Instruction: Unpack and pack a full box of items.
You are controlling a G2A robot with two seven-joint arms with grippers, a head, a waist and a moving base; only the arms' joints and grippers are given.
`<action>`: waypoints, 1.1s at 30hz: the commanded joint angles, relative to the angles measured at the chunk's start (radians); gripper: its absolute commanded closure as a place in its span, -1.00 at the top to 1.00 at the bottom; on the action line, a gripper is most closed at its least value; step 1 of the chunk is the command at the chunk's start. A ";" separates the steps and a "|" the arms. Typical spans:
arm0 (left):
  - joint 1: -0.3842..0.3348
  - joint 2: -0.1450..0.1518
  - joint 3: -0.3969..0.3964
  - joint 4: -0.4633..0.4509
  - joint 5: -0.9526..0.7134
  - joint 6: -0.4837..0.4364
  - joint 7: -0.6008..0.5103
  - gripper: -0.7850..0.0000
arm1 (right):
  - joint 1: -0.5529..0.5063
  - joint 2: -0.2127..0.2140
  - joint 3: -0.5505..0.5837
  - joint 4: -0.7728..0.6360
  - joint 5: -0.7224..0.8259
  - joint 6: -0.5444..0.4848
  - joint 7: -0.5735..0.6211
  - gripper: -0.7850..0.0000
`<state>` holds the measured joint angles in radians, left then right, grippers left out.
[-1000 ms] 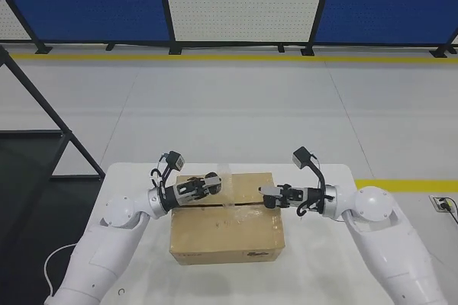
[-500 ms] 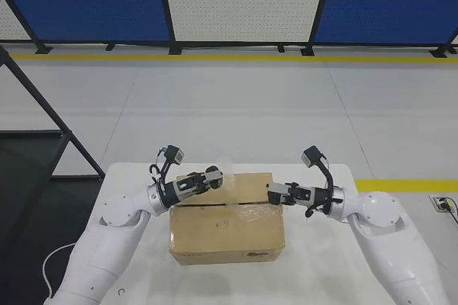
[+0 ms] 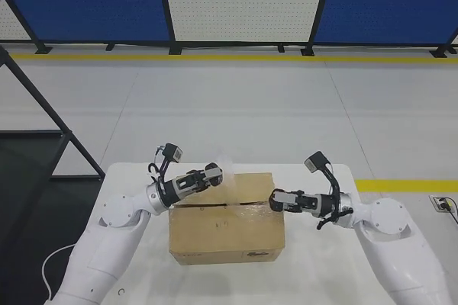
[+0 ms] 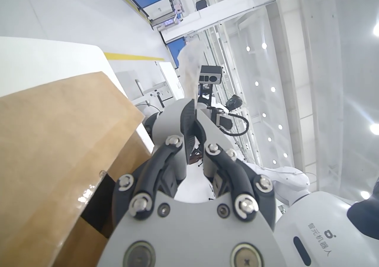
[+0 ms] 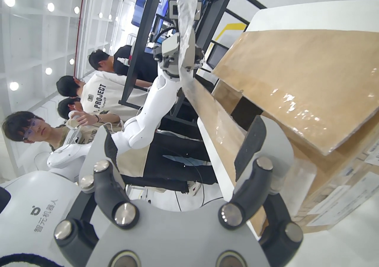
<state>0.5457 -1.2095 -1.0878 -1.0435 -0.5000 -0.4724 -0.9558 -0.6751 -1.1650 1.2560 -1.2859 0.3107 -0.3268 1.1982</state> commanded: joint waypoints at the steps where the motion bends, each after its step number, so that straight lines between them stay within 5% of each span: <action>1: 0.002 0.000 -0.003 -0.006 0.000 -0.001 0.005 -1.00 | 0.006 0.002 -0.007 0.005 -0.016 0.018 0.007 1.00; 11: 0.010 -0.001 -0.012 -0.047 0.012 0.009 0.016 -1.00 | 0.001 0.009 -0.004 -0.009 -0.019 0.002 -0.026 1.00; 21: -0.027 -0.012 0.011 -0.079 0.047 0.039 0.039 -1.00 | -0.107 0.030 0.103 -0.084 0.054 -0.127 -0.111 1.00; 28: -0.050 -0.022 0.031 -0.088 0.064 0.047 0.048 -1.00 | -0.147 0.050 0.129 -0.116 0.158 -0.154 0.117 1.00; 33: -0.057 -0.028 0.042 -0.090 0.070 0.049 0.051 -1.00 | -0.147 0.058 0.101 -0.145 0.205 -0.139 0.156 1.00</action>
<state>0.4905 -1.2359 -1.0479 -1.1334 -0.4319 -0.4235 -0.9055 -0.8208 -1.1094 1.3661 -1.4205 0.5107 -0.4734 1.3492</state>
